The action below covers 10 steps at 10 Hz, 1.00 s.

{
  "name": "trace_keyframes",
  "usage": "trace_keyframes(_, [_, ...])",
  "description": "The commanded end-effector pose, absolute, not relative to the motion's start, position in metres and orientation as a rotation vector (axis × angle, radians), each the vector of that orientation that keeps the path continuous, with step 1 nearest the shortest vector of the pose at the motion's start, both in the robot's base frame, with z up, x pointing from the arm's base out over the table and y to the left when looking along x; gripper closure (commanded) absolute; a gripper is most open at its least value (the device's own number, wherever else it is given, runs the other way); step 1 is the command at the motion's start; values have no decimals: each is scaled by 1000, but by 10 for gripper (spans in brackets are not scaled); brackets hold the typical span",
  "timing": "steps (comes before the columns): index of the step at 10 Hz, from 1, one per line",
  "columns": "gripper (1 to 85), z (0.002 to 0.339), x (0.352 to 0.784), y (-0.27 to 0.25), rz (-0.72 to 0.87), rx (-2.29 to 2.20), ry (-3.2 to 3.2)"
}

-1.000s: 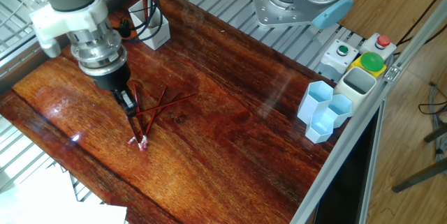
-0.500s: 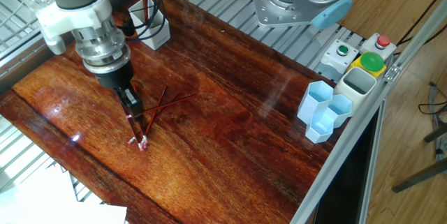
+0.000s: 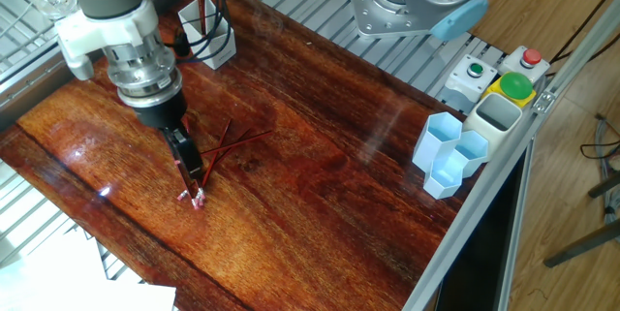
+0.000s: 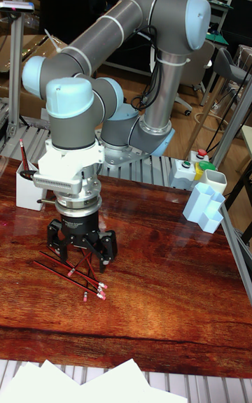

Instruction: Put the pen into the pen holder

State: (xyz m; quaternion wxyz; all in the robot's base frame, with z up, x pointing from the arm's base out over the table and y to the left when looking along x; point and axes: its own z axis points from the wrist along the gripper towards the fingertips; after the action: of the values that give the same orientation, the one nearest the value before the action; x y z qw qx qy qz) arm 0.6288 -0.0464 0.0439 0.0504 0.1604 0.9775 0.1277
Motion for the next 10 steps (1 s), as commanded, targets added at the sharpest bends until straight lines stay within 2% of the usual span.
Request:
trace_keyframes(1, [67, 52, 620, -56, 371, 540, 2994])
trace_keyframes(2, [120, 55, 617, -55, 381, 566, 2994])
trace_keyframes(5, [127, 54, 608, -46, 400, 581, 2978])
trace_keyframes(7, [127, 48, 611, -36, 472, 576, 2932])
trace_keyframes(10, [163, 44, 611, -30, 505, 581, 2924])
